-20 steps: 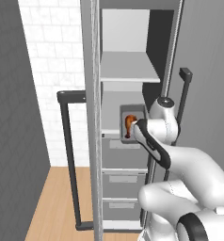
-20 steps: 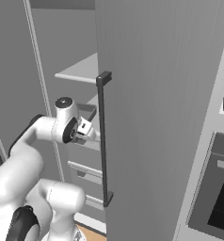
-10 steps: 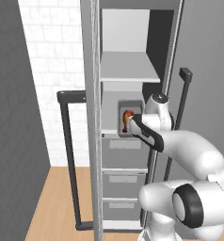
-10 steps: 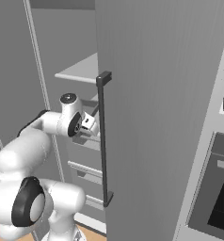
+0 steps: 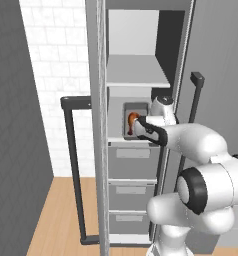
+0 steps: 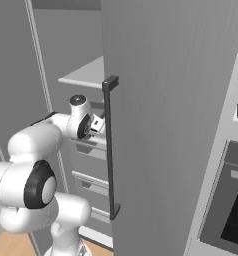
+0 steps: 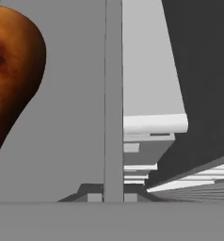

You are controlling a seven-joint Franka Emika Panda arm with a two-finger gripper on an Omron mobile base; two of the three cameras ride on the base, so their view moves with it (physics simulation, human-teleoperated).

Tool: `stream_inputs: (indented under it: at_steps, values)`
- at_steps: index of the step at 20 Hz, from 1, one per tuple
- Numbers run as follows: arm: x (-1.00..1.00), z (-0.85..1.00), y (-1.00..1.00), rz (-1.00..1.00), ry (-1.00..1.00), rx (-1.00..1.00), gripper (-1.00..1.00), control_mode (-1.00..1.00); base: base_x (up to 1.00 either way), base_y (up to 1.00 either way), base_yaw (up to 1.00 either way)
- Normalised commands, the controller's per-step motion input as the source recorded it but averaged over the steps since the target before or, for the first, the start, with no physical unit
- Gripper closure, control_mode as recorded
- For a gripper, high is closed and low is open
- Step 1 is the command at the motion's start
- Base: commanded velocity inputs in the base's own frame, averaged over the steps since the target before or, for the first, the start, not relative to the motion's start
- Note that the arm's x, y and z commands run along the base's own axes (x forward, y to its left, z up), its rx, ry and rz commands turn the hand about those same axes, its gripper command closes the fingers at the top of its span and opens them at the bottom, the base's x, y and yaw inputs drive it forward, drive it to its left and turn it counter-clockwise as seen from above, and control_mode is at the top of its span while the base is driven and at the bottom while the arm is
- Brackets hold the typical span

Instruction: Take the meat container that has the chicken drumstick and place it on the second highest rack of the freezer. Then take the vegetable container that has the corn and bell pepper and place it on the highest rack of the freezer.

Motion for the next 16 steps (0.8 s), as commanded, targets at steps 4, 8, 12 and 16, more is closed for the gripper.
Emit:
stream_inputs:
  at_steps: [4, 8, 12, 16]
  values:
    - [0.24, 0.00, -0.13, -0.06, 0.00, 0.00, 1.00, -1.00, 0.00, 0.00, 0.00]
    - [0.31, 0.00, -0.05, -0.10, 0.00, 0.00, 1.00, -1.00, 0.00, 0.00, 0.00]
    - [0.39, -0.03, 0.00, -0.06, 0.00, 0.00, 1.00, -1.00, 0.00, 0.00, 0.00]
    - [0.57, -0.27, 0.00, -0.01, 0.00, 0.00, 1.00, -1.00, 0.00, 0.00, 0.00]
